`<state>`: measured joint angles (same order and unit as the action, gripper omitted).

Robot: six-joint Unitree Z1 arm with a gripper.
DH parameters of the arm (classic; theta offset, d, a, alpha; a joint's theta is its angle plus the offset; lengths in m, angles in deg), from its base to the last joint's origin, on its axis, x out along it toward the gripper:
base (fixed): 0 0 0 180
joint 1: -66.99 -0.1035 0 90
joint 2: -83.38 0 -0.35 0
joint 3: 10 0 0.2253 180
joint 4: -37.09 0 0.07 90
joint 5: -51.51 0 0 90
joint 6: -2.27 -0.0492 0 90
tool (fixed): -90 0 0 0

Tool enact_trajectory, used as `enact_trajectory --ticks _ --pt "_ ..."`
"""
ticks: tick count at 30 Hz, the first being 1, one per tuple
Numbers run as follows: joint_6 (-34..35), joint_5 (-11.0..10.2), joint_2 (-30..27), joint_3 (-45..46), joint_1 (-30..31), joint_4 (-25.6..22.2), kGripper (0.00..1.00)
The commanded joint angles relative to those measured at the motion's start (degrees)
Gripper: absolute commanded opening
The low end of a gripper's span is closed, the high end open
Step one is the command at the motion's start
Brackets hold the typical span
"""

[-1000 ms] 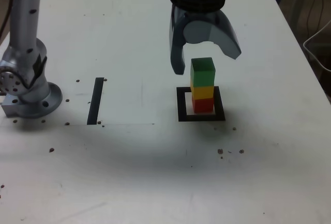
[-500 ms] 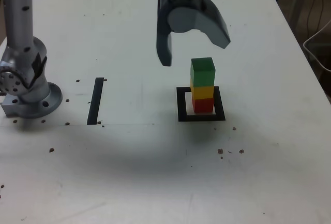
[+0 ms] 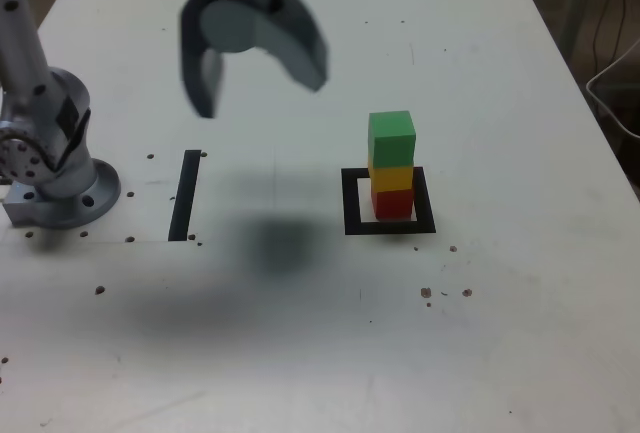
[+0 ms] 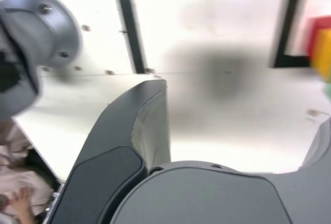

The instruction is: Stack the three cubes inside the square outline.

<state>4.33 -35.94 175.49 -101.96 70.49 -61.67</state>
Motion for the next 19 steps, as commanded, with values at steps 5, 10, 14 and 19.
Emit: enact_trajectory --ticks 5,10,14,19 --pt "-0.6 -0.9 -3.7 15.8 -0.1 6.1 0.99" --pt "-0.7 -2.2 -5.4 24.6 0.2 9.2 0.99" --pt "-0.7 -1.6 -5.5 28.7 0.2 10.7 0.99" --pt "-0.7 -1.3 -5.4 31.9 0.1 12.9 0.99"
